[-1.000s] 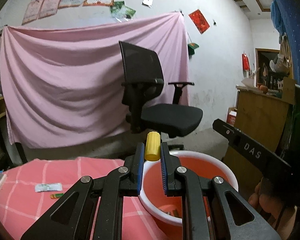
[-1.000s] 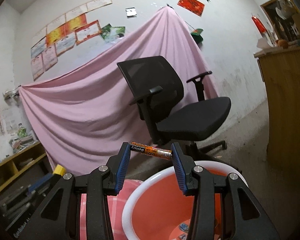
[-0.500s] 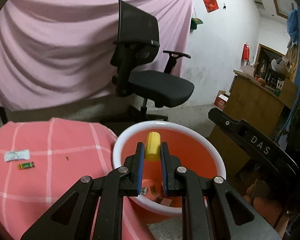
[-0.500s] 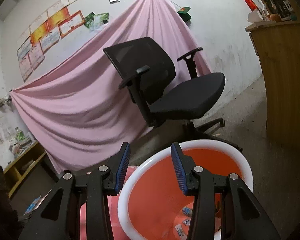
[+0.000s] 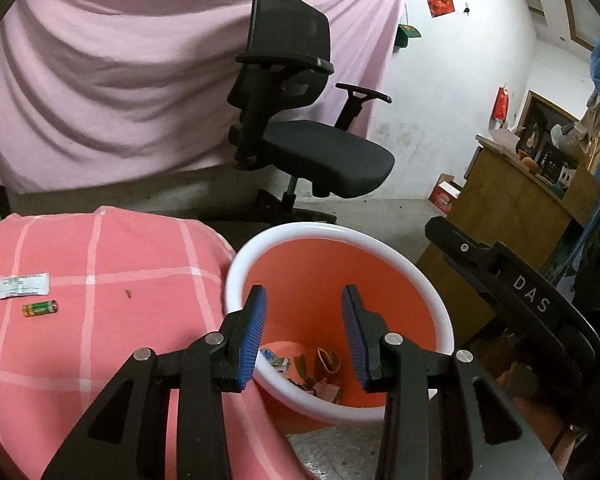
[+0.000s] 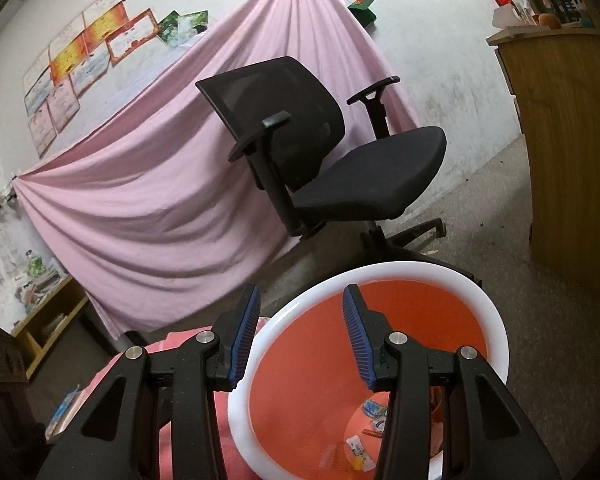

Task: Collect trash
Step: 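Open both tools over the bucket to drop the cap and battery, then move both tools back over the white strip and green battery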

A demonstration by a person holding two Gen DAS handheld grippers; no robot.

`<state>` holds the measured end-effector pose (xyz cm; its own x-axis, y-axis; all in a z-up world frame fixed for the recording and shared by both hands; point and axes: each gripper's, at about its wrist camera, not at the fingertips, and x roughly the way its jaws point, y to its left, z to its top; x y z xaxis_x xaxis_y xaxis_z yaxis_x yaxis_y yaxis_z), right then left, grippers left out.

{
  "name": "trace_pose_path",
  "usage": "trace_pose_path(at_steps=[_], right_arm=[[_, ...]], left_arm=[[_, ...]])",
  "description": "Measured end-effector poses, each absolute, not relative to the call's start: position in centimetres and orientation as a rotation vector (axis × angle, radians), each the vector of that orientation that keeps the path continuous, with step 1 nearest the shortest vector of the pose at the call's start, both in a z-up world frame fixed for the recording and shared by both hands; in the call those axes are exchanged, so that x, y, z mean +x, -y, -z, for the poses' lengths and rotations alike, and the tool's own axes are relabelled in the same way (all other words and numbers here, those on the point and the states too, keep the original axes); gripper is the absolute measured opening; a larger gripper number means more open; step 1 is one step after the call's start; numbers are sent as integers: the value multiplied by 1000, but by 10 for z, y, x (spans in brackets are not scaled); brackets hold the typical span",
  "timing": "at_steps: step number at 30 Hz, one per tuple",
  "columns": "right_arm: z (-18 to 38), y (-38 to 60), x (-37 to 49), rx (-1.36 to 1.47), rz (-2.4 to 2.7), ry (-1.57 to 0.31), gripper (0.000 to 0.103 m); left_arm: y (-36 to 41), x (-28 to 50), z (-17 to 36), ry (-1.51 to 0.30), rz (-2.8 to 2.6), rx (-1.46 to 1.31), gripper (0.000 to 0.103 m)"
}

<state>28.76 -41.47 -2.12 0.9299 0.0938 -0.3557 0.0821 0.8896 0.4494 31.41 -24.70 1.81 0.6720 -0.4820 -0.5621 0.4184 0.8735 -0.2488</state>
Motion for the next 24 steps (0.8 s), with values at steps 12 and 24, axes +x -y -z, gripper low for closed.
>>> trace_pose_path(at_steps=[12, 24], right_arm=[[13, 387, 292, 435, -55, -356, 50], [-13, 301, 282, 320, -146, -177, 90]], left_arm=[[190, 299, -45, -575, 395, -110, 34], [71, 263, -75, -358, 130, -185, 59]])
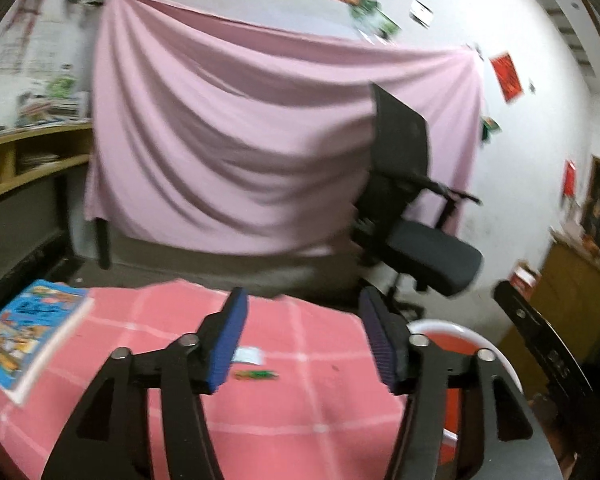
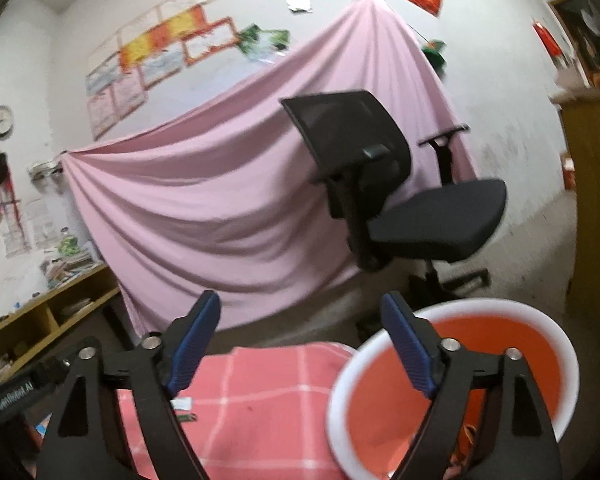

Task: Collect trash
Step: 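Move both tools back over the white strip and green battery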

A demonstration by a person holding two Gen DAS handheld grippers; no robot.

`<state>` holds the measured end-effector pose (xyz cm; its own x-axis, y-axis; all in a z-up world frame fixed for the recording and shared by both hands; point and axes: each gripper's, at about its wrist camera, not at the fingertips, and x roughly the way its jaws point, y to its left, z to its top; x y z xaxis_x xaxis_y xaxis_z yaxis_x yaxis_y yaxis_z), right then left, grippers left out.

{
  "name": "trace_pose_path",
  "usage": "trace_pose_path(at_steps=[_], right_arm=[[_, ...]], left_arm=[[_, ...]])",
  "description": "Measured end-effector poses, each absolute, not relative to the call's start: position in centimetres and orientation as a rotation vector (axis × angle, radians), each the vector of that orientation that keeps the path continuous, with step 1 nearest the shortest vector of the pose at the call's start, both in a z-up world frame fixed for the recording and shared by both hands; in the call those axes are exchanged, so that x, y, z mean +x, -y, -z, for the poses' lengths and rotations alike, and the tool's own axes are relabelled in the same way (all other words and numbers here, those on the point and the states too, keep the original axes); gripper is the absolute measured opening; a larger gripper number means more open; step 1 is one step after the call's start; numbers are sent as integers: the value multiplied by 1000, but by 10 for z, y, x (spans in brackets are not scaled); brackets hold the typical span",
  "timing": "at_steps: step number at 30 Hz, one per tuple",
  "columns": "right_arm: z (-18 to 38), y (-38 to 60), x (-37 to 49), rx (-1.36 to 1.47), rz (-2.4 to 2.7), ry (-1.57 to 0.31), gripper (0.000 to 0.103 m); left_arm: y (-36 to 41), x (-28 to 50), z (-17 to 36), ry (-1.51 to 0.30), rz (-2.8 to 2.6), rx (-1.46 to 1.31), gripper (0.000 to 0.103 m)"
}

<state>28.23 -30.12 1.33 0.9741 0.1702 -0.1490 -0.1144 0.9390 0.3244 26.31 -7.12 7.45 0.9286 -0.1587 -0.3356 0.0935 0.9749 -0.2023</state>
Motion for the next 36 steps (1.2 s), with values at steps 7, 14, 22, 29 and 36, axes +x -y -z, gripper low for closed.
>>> trace_pose_path(at_steps=[7, 14, 22, 29, 36], right_arm=[[-22, 259, 269, 243, -195, -52, 103], [-22, 228, 261, 165, -235, 10, 103], [-14, 197, 262, 68, -270, 13, 103], [-2, 168, 283, -27, -299, -74, 103], [16, 145, 317, -71, -335, -273, 103]], left_arm=[[12, 235, -74, -186, 1, -204, 96], [-12, 220, -58, -129, -24, -128, 100], [-28, 226, -37, -103, -78, -119, 100], [-45, 244, -27, -145, -102, -104, 100], [-62, 272, -17, -248, -94, -127, 100]])
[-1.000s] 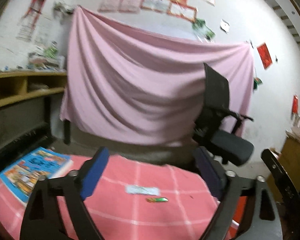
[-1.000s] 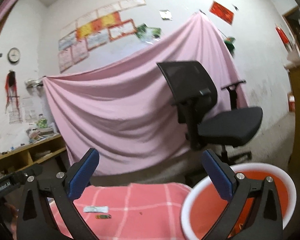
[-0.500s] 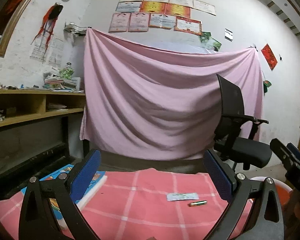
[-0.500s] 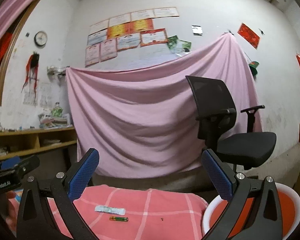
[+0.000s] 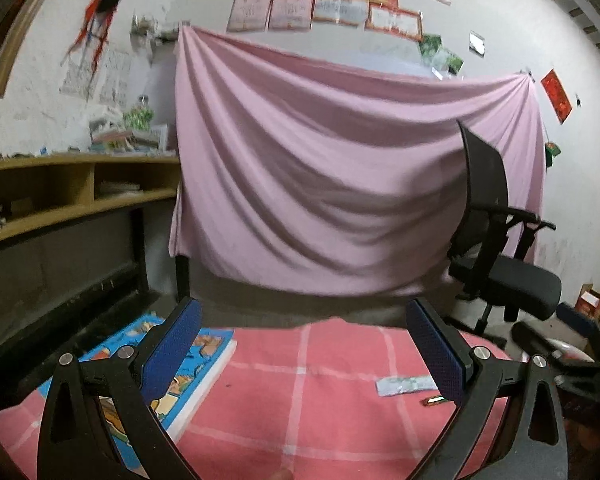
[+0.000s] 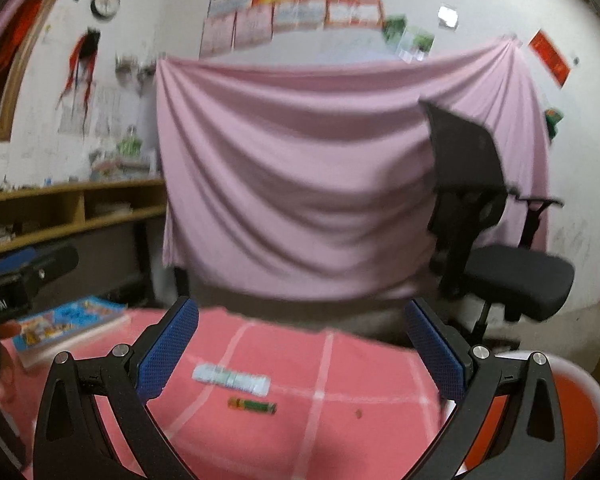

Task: Collect trash
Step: 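Move both tools back over the white strip and green battery, then grasp the white strip with the left tool while the right tool grasps the green battery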

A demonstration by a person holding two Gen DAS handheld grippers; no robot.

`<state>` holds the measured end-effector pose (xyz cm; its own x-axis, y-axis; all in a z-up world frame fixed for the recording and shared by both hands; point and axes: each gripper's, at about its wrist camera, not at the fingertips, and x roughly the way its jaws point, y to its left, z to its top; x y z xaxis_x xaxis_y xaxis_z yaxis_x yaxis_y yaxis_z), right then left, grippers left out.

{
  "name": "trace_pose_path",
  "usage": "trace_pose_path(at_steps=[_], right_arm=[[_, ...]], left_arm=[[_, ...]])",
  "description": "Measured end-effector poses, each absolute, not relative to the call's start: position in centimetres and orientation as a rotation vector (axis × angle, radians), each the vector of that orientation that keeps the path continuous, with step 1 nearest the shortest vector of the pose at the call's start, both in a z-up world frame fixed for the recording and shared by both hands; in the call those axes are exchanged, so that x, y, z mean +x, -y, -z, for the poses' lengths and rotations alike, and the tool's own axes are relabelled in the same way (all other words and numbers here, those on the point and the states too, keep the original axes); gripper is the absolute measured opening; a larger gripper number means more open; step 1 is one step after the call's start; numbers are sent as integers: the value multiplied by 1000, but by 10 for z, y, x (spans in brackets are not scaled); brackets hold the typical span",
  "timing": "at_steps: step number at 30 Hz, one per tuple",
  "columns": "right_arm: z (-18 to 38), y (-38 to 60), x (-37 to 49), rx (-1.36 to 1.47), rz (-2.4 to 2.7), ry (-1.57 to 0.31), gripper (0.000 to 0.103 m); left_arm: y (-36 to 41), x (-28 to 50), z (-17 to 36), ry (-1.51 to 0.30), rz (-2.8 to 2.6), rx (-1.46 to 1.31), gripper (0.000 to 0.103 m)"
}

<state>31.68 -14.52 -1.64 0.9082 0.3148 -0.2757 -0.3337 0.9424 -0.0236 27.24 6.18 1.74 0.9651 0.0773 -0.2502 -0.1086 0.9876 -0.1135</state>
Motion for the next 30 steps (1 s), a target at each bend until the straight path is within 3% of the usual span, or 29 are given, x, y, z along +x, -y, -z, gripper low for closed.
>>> trace_pose_path(at_steps=[9, 15, 18, 20, 23, 26, 30], right_arm=[[51, 126, 360, -115, -405, -622, 101], [72, 113, 376, -145, -463, -787, 85], [78, 109, 379, -161, -476, -838, 75], [81, 106, 381, -175, -484, -865, 52], [81, 108, 380, -177, -486, -871, 40], [79, 113, 379, -160, -498, -875, 40], [78, 129, 380, -154, -481, -878, 40]], left_arm=[[-70, 315, 9, -490, -92, -179, 99], [-63, 335, 25, -607, -32, -192, 97], [-56, 343, 31, -663, -13, -170, 89], [-51, 347, 36, -696, 5, -150, 77], [-44, 351, 41, -724, 35, -128, 70], [-36, 355, 45, -744, 73, -102, 63], [-21, 362, 50, -778, 147, -54, 62]])
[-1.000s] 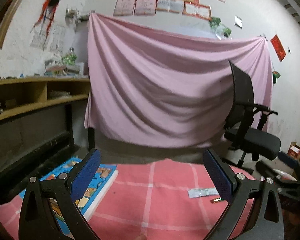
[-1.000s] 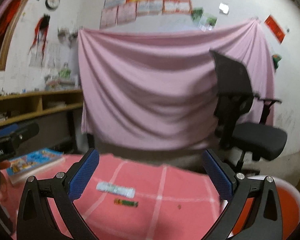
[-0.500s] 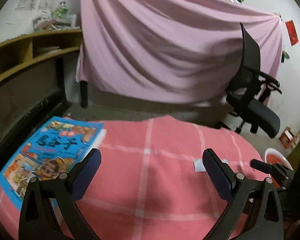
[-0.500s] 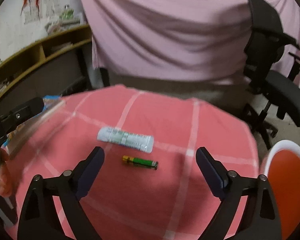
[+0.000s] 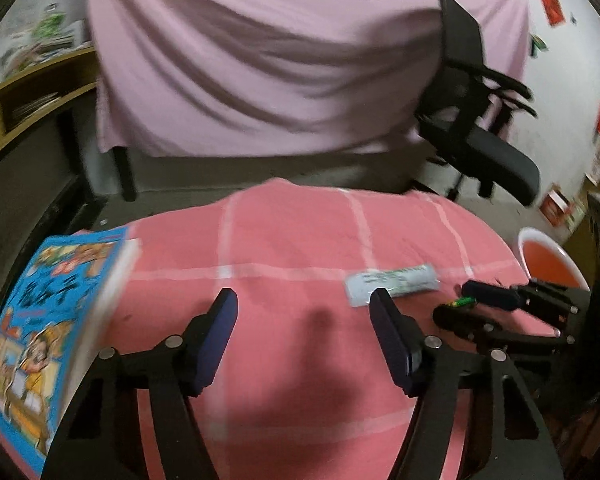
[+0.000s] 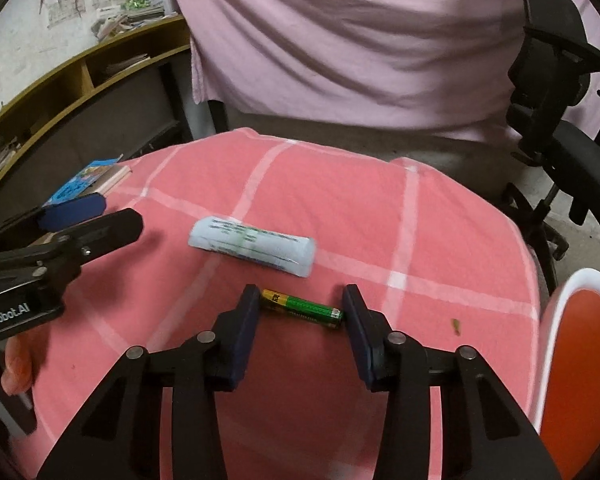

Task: Collect trash
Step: 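Grasp the white strip with the left tool while the right tool grasps the green battery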

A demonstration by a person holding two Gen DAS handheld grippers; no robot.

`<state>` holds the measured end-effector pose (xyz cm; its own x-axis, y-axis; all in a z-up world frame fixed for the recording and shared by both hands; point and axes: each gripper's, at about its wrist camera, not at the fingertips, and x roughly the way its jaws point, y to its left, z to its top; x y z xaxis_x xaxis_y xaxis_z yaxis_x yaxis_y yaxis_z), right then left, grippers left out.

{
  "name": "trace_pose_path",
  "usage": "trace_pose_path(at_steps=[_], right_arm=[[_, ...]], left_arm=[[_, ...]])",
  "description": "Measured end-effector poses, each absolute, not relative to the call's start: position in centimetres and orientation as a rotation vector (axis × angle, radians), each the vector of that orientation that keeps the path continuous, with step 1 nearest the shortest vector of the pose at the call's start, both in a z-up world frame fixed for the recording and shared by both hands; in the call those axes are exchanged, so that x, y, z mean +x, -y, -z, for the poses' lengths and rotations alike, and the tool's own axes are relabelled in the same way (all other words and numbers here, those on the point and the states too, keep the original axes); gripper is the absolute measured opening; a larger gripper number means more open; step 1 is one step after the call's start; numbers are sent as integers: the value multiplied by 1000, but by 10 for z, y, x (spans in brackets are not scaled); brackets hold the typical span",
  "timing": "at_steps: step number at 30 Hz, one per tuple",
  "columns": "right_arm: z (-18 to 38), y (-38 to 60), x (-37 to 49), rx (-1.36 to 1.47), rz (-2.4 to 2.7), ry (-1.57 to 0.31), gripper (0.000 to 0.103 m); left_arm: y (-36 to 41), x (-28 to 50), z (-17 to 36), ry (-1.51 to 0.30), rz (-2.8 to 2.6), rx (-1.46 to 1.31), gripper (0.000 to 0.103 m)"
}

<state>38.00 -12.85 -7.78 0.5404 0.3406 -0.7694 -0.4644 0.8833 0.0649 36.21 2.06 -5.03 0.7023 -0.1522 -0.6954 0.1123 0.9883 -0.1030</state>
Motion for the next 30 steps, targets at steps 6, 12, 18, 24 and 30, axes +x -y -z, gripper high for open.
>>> trace_pose_path(at_steps=[6, 12, 18, 24, 30], right_arm=[[77, 166, 391, -24, -469, -897, 40], [75, 174, 393, 2, -474, -896, 40], [74, 187, 394, 29, -465, -893, 40], [73, 192, 390, 28, -457, -886, 40], [73, 197, 389, 32, -455, -885, 40]], left_arm=[[7, 381, 56, -825, 247, 51, 62], [28, 401, 62, -866, 367, 156, 62], [41, 411, 72, -920, 413, 219, 50], [60, 397, 76, -896, 441, 344, 23], [67, 390, 82, -889, 433, 374, 21]])
